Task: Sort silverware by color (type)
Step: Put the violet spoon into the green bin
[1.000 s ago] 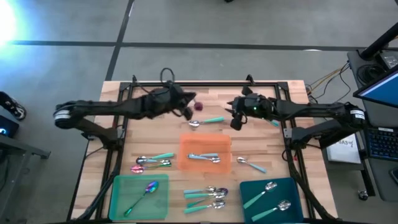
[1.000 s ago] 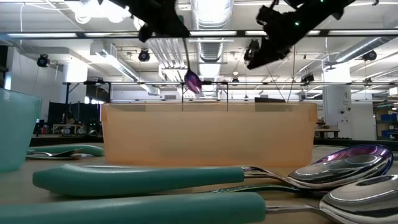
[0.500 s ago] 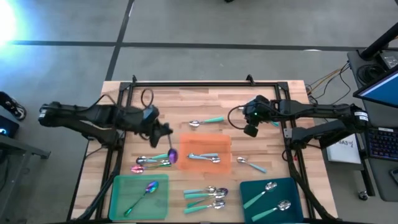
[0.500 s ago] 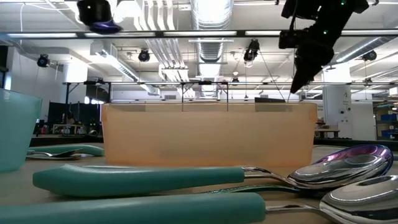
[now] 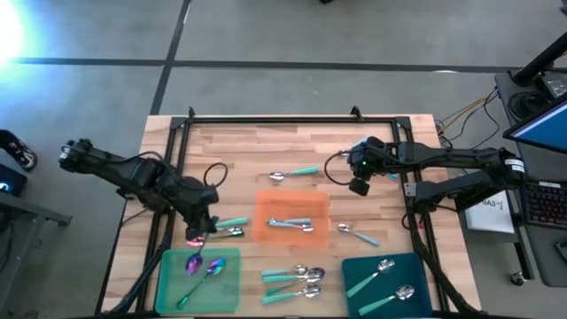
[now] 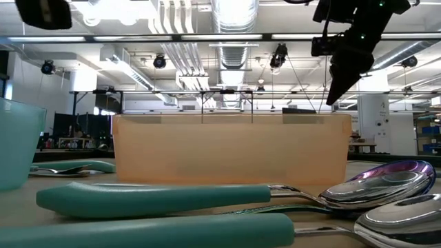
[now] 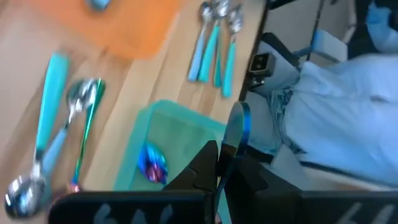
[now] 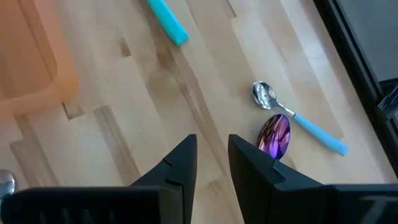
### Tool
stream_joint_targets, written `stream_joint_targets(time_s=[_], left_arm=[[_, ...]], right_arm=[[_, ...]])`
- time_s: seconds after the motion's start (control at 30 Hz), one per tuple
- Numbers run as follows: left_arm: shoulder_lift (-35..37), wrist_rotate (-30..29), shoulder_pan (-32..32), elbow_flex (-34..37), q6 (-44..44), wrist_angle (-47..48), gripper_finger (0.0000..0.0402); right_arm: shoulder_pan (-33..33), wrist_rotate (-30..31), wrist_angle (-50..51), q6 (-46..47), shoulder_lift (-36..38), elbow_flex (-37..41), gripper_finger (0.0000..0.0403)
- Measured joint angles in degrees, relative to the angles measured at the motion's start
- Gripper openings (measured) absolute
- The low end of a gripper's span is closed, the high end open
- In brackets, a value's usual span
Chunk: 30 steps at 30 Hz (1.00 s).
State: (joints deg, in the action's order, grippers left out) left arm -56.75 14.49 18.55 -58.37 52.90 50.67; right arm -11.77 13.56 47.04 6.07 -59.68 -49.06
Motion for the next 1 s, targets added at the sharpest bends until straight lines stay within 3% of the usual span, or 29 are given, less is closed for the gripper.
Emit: stream_joint_targets(time_s=[0.23,0.6,1.0], left_arm=[[-2.78,6.64,0.53,0.0,6.99,1.03,0.0],[-10.46,9.12,5.91,0.0,10.26,1.01,0.0],[-17.02,12.25,6.55,0.0,12.16,0.85,0.0]], right_arm=[[0.0,0.01,1.21,-0.02,0.0,0.0,0.0082],[0.0,0.0,4.38,-0.04,0.0,0.0,0.0082],[0.0,0.0,5.51,3.04,0.0,0.0,0.0082]])
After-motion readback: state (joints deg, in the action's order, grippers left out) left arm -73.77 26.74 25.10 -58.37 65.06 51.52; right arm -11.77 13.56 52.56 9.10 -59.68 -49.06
